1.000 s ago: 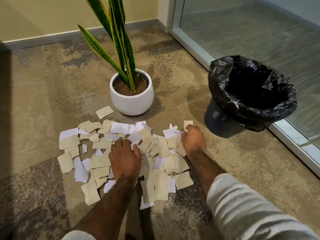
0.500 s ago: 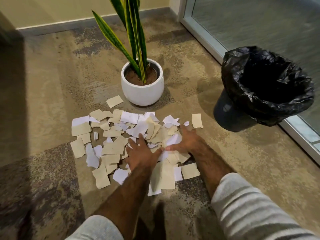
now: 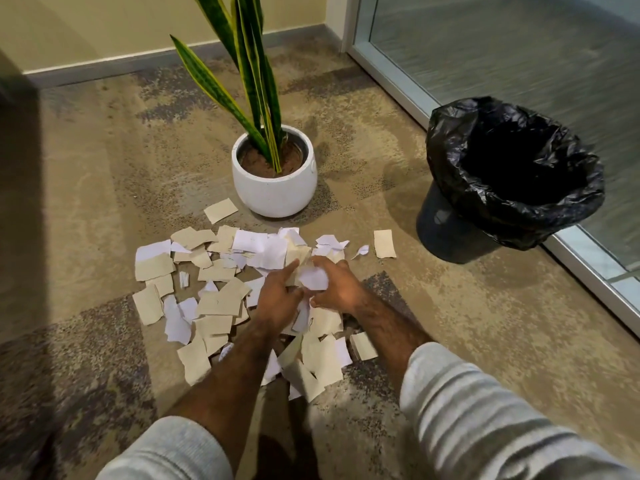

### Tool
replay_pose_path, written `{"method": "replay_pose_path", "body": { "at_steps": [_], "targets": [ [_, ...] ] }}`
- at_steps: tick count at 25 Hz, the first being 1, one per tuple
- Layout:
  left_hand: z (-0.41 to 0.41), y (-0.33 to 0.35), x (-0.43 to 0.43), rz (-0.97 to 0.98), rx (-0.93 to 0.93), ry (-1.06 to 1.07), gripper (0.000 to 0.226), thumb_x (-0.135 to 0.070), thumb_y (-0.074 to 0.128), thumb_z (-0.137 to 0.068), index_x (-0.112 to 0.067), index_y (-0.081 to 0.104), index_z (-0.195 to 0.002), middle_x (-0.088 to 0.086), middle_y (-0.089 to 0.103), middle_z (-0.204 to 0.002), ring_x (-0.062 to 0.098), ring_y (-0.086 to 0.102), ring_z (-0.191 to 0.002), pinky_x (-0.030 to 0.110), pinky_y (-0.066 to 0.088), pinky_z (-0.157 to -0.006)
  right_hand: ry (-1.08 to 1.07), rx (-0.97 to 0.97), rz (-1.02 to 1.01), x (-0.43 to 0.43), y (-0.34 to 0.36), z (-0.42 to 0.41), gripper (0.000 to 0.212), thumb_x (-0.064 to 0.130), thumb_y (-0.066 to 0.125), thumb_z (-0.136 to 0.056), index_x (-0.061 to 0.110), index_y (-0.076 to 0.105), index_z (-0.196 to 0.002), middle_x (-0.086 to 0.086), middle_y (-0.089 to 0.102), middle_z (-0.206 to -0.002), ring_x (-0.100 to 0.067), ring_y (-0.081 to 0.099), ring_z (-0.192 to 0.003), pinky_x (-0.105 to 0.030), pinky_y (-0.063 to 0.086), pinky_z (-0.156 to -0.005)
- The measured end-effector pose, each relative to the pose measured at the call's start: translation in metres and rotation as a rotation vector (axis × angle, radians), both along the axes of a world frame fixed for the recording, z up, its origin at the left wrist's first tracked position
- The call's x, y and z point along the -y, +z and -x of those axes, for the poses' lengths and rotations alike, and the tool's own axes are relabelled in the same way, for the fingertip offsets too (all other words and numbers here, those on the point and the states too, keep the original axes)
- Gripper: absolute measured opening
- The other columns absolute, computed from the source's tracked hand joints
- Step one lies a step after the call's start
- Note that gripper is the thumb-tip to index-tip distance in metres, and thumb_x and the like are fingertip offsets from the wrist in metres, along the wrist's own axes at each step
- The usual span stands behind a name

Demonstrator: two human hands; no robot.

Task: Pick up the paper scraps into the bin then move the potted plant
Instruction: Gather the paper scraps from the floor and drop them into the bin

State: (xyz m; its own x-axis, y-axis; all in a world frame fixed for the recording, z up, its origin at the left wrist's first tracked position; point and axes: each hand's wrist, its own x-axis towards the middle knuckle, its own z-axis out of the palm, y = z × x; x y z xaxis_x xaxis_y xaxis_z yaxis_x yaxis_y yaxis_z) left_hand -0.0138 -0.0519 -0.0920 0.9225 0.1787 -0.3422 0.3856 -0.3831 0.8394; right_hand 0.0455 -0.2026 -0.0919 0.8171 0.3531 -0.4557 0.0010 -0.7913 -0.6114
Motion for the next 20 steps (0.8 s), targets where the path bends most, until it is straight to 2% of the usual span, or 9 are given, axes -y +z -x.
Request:
{"method": "replay_pose_path", "body": {
  "at_steps": [2, 3, 6, 8, 12, 15, 16, 18, 20],
  "targets": [
    [0.0, 0.002, 0.002, 0.104, -0.003, 0.046, 0.028, -0.032, 0.07, -0.092, -0.031, 0.074, -0.12, -0.008, 0.076, -0.113, 0.011, 0.071, -0.102, 0.036, 0.057, -0.094, -0.043, 0.027, -0.056, -0.005, -0.002, 0.002, 0.075, 0.014, 0.085, -0.075, 0.016, 0.053, -0.143, -0.015, 0.056, -0.131, -0.03, 0.055, -0.122, -0.019, 0.039, -0.085],
    [0.0, 0.004, 0.003, 0.146, -0.013, 0.069, 0.024, -0.034, 0.068, -0.093, -0.03, 0.076, -0.116, -0.009, 0.078, -0.108, 0.012, 0.072, -0.099, 0.035, 0.059, -0.09, -0.077, 0.024, -0.079, -0.007, -0.001, 0.004, 0.066, 0.013, 0.084, -0.076, 0.011, 0.058, -0.137, -0.013, 0.061, -0.129, -0.026, 0.058, -0.119, -0.018, 0.038, -0.084],
    [0.0, 0.011, 0.007, 0.242, -0.018, 0.122, 0.022, -0.029, 0.065, -0.097, -0.023, 0.078, -0.113, -0.004, 0.079, -0.106, 0.018, 0.073, -0.1, 0.035, 0.059, -0.091, -0.178, 0.003, -0.137, -0.012, 0.008, 0.004, 0.05, 0.012, 0.082, -0.078, 0.006, 0.066, -0.125, -0.006, 0.066, -0.114, -0.015, 0.057, -0.101, -0.018, 0.037, -0.074],
    [-0.003, 0.02, 0.008, 0.233, -0.003, 0.148, 0.02, -0.023, 0.063, -0.096, -0.02, 0.081, -0.105, -0.001, 0.08, -0.098, 0.018, 0.074, -0.095, 0.035, 0.059, -0.091, -0.173, 0.014, -0.147, -0.014, 0.018, 0.002, 0.039, 0.015, 0.081, -0.079, 0.007, 0.069, -0.115, -0.002, 0.063, -0.102, -0.015, 0.056, -0.094, -0.022, 0.038, -0.072],
    [-0.015, 0.052, 0.008, 0.177, 0.029, 0.141, 0.019, -0.021, 0.064, -0.093, -0.02, 0.082, -0.086, -0.003, 0.08, -0.082, 0.017, 0.073, -0.082, 0.029, 0.056, -0.074, -0.248, -0.026, -0.185, -0.016, 0.049, -0.012, 0.025, 0.011, 0.075, -0.079, -0.003, 0.07, -0.099, -0.018, 0.069, -0.089, -0.025, 0.064, -0.08, -0.032, 0.049, -0.062],
    [-0.028, 0.08, 0.007, 0.097, 0.058, 0.131, 0.023, -0.015, 0.061, -0.093, -0.021, 0.081, -0.085, -0.003, 0.078, -0.079, 0.02, 0.073, -0.078, 0.026, 0.052, -0.062, -0.262, -0.024, -0.19, -0.017, 0.077, -0.024, 0.023, 0.007, 0.079, -0.077, -0.004, 0.07, -0.094, -0.024, 0.072, -0.089, -0.029, 0.066, -0.075, -0.044, 0.059, -0.069],
    [-0.033, 0.09, 0.007, 0.09, 0.07, 0.136, 0.021, -0.014, 0.061, -0.093, -0.019, 0.082, -0.092, 0.001, 0.079, -0.084, 0.023, 0.074, -0.081, 0.03, 0.055, -0.064, -0.274, -0.029, -0.208, -0.017, 0.088, -0.028, 0.023, 0.005, 0.081, -0.076, -0.003, 0.068, -0.093, -0.023, 0.07, -0.088, -0.027, 0.064, -0.073, -0.043, 0.059, -0.069],
    [-0.043, 0.111, 0.009, 0.061, 0.103, 0.14, 0.021, -0.016, 0.062, -0.095, -0.012, 0.08, -0.103, 0.009, 0.079, -0.095, 0.031, 0.074, -0.091, 0.042, 0.06, -0.078, -0.303, -0.041, -0.259, -0.015, 0.111, -0.035, 0.025, 0.001, 0.082, -0.075, 0.002, 0.066, -0.094, -0.018, 0.065, -0.084, -0.025, 0.062, -0.068, -0.037, 0.057, -0.065],
    [-0.052, 0.129, 0.012, 0.06, 0.129, 0.139, 0.022, -0.019, 0.063, -0.096, -0.008, 0.079, -0.106, 0.014, 0.078, -0.1, 0.037, 0.071, -0.097, 0.049, 0.058, -0.087, -0.331, -0.056, -0.296, -0.011, 0.136, -0.041, 0.027, -0.003, 0.081, -0.076, 0.003, 0.067, -0.098, -0.017, 0.067, -0.086, -0.024, 0.066, -0.063, -0.033, 0.06, -0.058]
  ]
}}
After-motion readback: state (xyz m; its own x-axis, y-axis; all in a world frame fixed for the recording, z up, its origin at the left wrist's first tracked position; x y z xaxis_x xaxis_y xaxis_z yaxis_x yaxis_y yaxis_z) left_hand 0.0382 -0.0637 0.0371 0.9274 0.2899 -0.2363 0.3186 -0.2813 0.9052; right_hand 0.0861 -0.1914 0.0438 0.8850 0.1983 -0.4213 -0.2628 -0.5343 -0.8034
